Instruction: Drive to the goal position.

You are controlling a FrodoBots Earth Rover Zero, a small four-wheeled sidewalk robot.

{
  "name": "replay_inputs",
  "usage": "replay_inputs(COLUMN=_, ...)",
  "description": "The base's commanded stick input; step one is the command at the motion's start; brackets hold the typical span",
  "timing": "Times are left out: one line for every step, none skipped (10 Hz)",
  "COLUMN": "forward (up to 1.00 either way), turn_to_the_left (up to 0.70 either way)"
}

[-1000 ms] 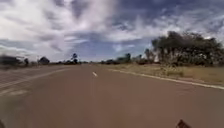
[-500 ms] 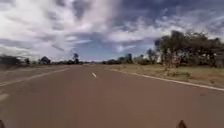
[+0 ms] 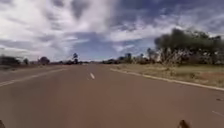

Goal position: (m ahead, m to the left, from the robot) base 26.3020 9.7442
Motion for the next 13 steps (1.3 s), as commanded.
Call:
replay_inputs(forward=1.0, turn_to_the_left=0.0)
replay_inputs(forward=1.0, turn_to_the_left=0.0)
replay_inputs(forward=1.0, turn_to_the_left=0.0)
replay_inputs(forward=1.0, turn_to_the_left=0.0)
replay_inputs(forward=1.0, turn_to_the_left=0.0)
replay_inputs(forward=1.0, turn_to_the_left=0.0)
replay_inputs(forward=1.0, turn_to_the_left=0.0)
replay_inputs(forward=1.0, turn_to_the_left=0.0)
replay_inputs(forward=1.0, turn_to_the_left=0.0)
replay_inputs(forward=1.0, turn_to_the_left=0.0)
replay_inputs(forward=1.0, turn_to_the_left=0.0)
replay_inputs(forward=1.0, turn_to_the_left=0.0)
replay_inputs(forward=1.0, turn_to_the_left=0.0)
